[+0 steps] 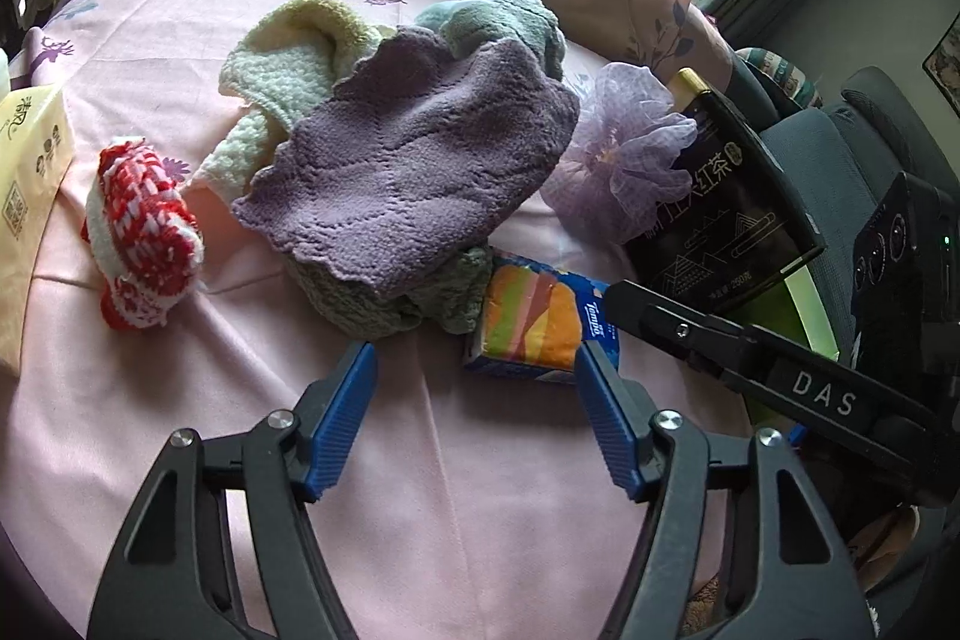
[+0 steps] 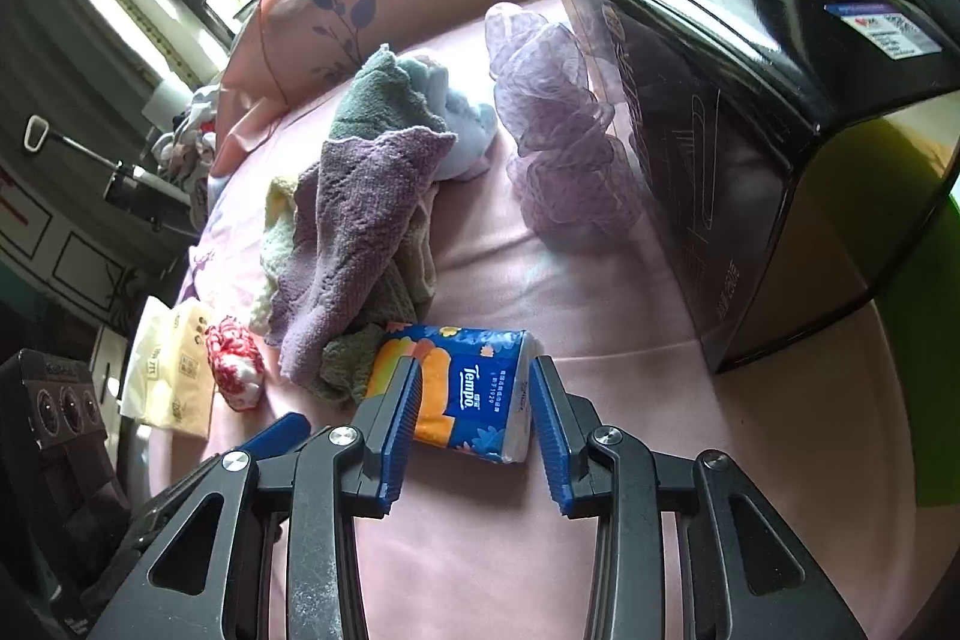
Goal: Organize soft objects
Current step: 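Grasp the blue Tempo tissue pack with the right gripper and lift, then carry the blue Tempo pack with the right gripper over the green box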
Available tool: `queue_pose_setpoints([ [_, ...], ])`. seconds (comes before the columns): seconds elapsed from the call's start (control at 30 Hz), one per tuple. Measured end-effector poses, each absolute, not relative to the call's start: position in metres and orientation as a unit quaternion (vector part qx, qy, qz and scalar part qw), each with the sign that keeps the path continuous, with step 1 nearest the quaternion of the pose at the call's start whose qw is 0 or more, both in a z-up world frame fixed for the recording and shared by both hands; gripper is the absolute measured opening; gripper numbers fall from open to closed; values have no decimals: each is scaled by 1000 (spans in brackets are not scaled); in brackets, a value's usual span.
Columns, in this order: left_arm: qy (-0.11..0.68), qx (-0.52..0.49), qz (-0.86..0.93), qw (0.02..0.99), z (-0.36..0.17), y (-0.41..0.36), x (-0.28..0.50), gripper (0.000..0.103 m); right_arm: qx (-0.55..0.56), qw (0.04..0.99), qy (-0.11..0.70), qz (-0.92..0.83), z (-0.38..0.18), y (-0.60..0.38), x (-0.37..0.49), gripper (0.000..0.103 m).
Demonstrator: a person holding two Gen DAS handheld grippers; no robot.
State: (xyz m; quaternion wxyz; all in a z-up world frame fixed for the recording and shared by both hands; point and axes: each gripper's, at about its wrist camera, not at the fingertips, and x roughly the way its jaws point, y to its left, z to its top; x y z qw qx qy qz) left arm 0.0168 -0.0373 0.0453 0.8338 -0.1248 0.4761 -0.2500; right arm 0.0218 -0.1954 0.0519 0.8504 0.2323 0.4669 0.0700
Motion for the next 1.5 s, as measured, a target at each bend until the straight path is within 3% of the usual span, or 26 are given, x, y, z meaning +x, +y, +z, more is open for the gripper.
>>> queue_pose_setpoints([
  [0.17,492,-61,-255,831,38,-63,32,66,253,834,486,58,44,-200,36,38],
  [0.47,497,-69,-290,815,30,-78,33,55,230,833,497,78,40,-193,40,38],
  [0.67,478,-56,-282,830,37,-86,20,54,222,842,487,72,45,-192,31,38],
  [0.97,408,-52,-290,864,74,-89,-12,54,194,877,428,97,82,-203,4,38],
  [1.5,307,-31,-336,890,141,-161,-62,54,219,919,307,115,147,-287,-65,38],
])
